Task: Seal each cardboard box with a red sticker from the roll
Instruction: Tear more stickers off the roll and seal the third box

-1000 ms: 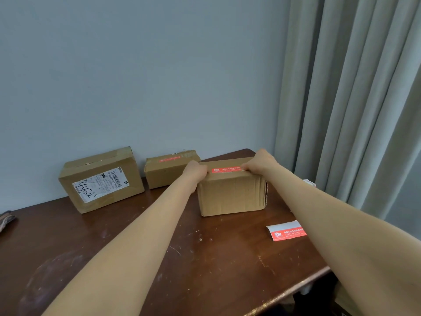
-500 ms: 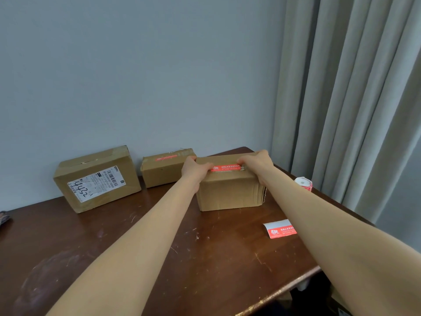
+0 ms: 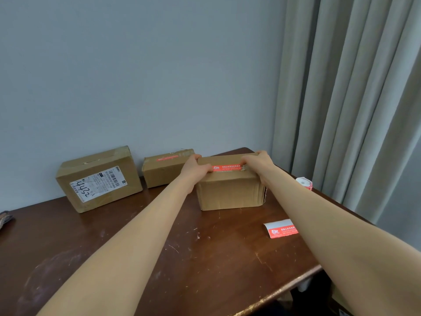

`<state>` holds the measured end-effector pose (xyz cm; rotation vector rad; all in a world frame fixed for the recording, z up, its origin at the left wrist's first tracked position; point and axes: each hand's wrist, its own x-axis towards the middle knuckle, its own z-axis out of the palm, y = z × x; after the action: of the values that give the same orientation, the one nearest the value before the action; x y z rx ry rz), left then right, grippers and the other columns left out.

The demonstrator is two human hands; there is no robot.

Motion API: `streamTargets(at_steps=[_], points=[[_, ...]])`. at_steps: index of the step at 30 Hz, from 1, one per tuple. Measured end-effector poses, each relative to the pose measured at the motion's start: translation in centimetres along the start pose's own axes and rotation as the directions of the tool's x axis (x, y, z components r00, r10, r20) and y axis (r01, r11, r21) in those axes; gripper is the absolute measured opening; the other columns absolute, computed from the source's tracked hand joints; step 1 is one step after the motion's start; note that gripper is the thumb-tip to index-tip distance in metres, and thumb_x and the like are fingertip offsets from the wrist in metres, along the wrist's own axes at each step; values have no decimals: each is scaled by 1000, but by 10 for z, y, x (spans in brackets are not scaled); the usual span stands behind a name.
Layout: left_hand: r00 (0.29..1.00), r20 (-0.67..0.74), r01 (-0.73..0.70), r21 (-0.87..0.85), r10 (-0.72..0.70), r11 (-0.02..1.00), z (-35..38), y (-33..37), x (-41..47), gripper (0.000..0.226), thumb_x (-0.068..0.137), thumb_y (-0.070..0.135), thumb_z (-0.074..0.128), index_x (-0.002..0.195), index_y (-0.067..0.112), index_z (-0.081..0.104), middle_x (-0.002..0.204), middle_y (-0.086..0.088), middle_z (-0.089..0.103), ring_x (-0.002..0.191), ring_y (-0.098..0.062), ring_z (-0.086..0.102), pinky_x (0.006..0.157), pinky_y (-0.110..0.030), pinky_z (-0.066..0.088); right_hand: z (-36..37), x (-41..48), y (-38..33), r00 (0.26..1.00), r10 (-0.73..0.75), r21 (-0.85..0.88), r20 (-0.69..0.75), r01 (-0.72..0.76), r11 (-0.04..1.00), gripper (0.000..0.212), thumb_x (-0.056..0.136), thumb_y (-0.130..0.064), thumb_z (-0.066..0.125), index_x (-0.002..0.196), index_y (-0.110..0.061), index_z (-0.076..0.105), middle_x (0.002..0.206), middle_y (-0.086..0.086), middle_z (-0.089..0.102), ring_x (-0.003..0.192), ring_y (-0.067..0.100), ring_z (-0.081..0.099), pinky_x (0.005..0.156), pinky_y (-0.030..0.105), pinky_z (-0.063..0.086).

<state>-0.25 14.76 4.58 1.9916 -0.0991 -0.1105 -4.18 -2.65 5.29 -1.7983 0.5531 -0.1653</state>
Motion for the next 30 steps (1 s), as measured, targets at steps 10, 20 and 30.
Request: streamTargets(at_steps=[10, 20, 30], points=[[999, 11, 52, -98, -51, 994, 7, -1, -2, 67, 89, 17, 62, 146, 25, 27, 137, -8, 46, 120, -24, 48, 93, -33, 42, -3, -2, 1, 999, -2, -11, 37, 2, 1000, 79, 83, -13, 68, 148, -14, 23, 137, 14, 42, 121, 28, 44, 89, 35, 42], [998, -6, 54, -118, -55, 992, 10, 0, 0, 65, 91, 19, 59, 148, 21, 27, 145, -8, 38, 130, -25, 38, 91, -31, 31, -6, -3, 2, 997, -8, -61, 77, 13, 998, 85, 82, -11, 67, 150, -16, 17, 142, 15, 37, 126, 31, 41, 95, 38, 42], [996, 2, 86, -100, -86, 991, 6, 2, 0, 69, 87, 10, 62, 147, 19, 29, 143, -7, 41, 127, -25, 44, 104, -37, 39, -2, -1, 2, 998, 1, -18, 60, 0, 1000, 76, 86, -16, 61, 150, -14, 19, 140, 14, 39, 125, 30, 42, 87, 35, 39]])
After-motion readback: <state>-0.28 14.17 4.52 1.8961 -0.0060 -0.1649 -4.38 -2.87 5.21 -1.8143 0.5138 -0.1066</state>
